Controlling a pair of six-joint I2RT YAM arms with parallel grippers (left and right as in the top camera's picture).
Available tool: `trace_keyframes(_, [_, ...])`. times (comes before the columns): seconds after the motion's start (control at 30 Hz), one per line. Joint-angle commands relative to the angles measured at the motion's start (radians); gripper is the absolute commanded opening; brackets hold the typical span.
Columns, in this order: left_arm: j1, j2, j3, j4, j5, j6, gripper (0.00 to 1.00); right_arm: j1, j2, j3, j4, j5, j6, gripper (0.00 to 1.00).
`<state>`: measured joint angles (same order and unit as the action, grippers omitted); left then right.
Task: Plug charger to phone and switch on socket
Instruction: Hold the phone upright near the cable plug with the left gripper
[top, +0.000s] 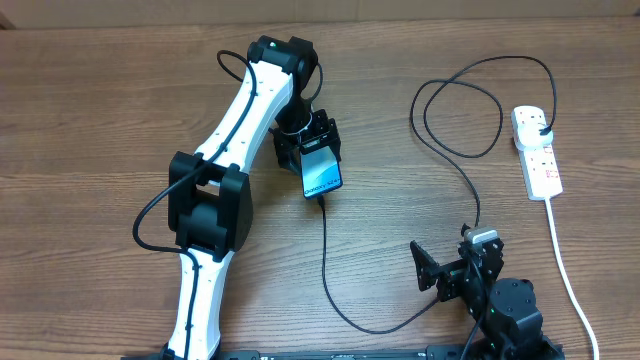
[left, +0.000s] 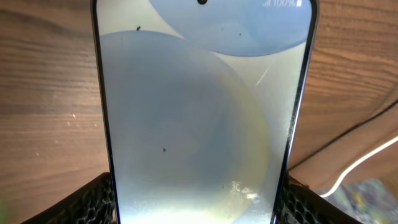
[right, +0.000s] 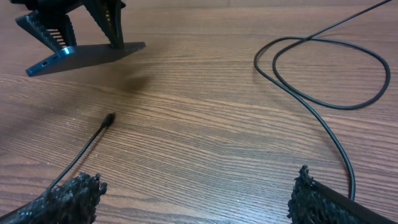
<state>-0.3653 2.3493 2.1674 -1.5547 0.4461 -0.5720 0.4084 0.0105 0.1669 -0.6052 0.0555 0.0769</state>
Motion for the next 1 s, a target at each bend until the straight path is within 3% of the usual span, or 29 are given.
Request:
trace_keyframes(0.0, [0.014, -0.005, 0.029, -0.035, 0.087, -0.025, 0.36, 0.005, -0.006, -0.013, -0.018, -0.005, -0.006, 1.00])
trace_keyframes(0.63, [0.013, -0.005, 0.029, -0.030, 0.063, -0.026, 0.30, 0.005, -0.006, -0.013, -0.018, -0.005, -0.007, 1.00])
trace_keyframes(0.97, [-0.013, -0.005, 0.029, 0.083, -0.238, 0.001, 0.29, 0.005, -0.006, -0.013, -0.018, -0.005, -0.006, 1.00])
